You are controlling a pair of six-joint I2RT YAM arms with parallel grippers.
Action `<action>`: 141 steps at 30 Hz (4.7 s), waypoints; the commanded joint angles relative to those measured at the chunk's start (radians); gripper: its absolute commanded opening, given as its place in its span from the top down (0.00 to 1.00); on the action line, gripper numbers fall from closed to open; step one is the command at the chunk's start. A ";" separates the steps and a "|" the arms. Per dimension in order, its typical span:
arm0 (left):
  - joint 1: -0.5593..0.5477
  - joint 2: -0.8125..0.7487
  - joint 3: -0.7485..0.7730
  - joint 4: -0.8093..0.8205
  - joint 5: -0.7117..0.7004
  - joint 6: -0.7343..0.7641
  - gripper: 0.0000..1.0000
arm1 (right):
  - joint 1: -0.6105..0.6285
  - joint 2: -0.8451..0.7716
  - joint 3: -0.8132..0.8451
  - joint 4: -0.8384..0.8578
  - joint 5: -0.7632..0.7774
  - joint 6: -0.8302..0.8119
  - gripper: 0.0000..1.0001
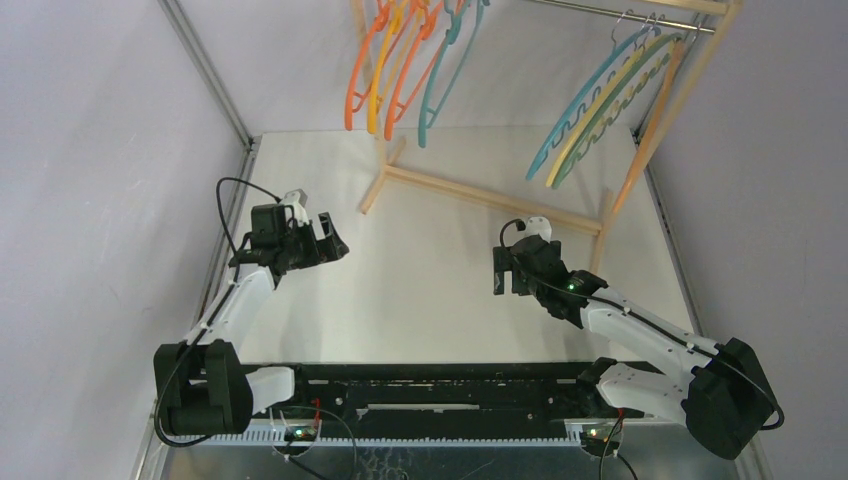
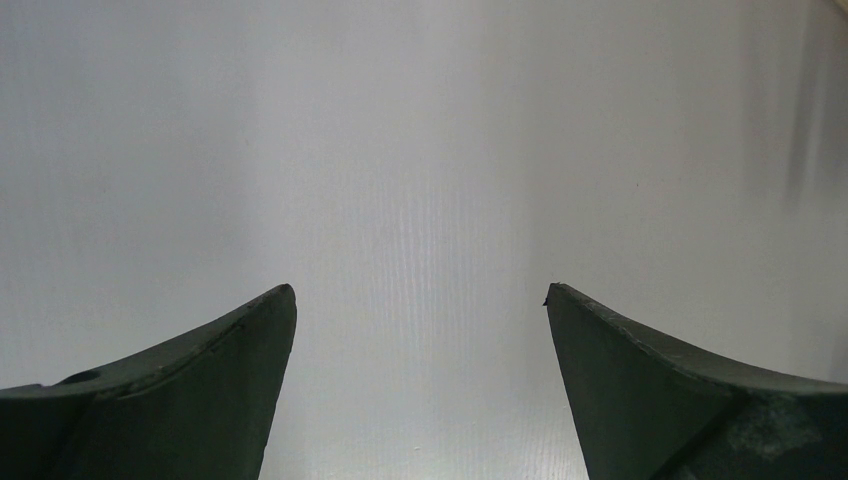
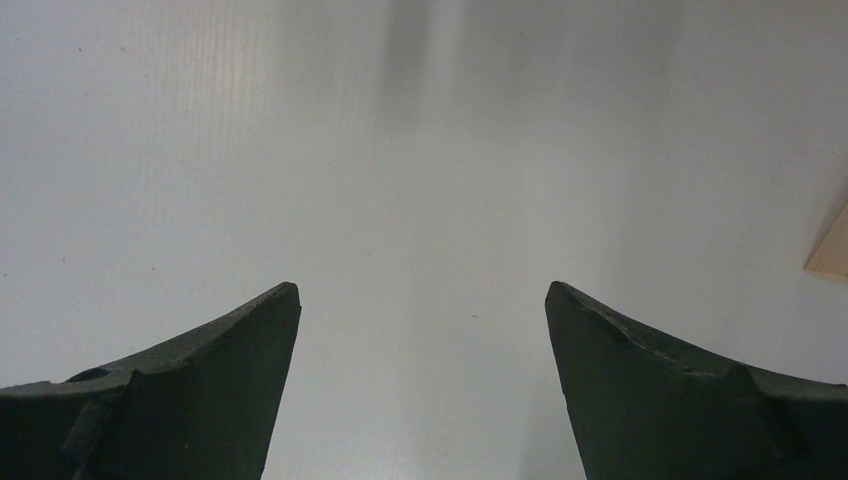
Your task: Organize the hangers
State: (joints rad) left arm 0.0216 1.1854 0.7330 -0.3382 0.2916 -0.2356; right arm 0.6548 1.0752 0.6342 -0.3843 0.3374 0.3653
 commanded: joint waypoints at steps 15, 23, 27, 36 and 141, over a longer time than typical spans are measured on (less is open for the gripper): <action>-0.011 0.000 0.034 0.022 -0.004 0.018 0.00 | -0.006 -0.011 0.009 0.036 -0.009 0.001 0.00; -0.012 0.002 0.034 0.025 -0.005 0.019 0.00 | -0.006 -0.012 0.009 0.035 -0.008 0.003 0.00; -0.011 0.001 0.034 0.025 -0.006 0.022 0.00 | -0.005 -0.015 0.009 0.033 -0.006 0.001 0.00; -0.011 -0.002 0.032 0.025 -0.004 0.024 0.00 | -0.005 -0.019 0.008 0.030 -0.005 0.006 0.00; -0.018 0.013 0.069 -0.001 -0.070 -0.016 0.00 | -0.027 -0.042 -0.030 0.086 -0.154 -0.014 0.00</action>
State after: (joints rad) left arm 0.0147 1.1976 0.7444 -0.3546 0.2276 -0.2447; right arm 0.6346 1.0363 0.6022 -0.3393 0.1822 0.3607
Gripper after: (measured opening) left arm 0.996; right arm 1.000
